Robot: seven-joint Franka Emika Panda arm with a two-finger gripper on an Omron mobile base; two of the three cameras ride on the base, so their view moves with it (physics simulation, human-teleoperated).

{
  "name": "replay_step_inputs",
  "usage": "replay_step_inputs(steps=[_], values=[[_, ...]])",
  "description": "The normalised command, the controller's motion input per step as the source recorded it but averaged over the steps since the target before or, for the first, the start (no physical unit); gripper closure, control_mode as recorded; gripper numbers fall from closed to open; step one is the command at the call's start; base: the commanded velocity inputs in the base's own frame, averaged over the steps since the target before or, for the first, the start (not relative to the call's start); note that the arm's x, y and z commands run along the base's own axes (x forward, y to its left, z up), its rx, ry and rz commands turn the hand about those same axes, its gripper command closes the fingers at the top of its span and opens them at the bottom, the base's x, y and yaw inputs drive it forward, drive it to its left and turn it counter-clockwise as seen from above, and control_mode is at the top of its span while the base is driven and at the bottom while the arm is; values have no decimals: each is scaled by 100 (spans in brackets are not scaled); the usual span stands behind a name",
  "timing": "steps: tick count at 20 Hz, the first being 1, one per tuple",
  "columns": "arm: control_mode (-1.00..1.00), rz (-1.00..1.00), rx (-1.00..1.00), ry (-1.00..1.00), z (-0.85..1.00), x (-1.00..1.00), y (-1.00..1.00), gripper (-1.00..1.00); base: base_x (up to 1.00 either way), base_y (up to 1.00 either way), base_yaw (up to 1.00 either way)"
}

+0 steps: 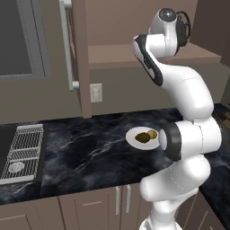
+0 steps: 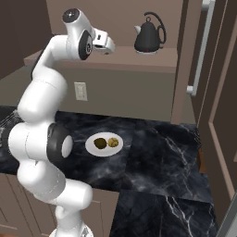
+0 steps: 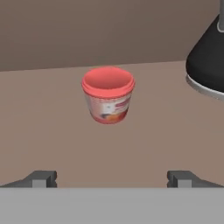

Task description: Pick the avocado and bread from the counter and place them on the plate. Then pick the jam from the cabinet and place it next to the plate. Lastly close the cabinet door.

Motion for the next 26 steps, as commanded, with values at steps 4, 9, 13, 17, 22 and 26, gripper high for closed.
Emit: replay_step_inputs(steps=[4,9,13,17,22,26], values=[[-100,0,0,3,0,43,0,-100,0,0,0],[-100,0,0,3,0,43,-2,-100,0,0,0],[-100,0,0,3,0,42,-5,-100,0,0,0],[-100,0,0,3,0,40,-8,-100,0,0,0],[-100,0,0,5,0,33,-7,-100,0,0,0],[-100,0,0,6,0,25,-6,100,0,0,0]])
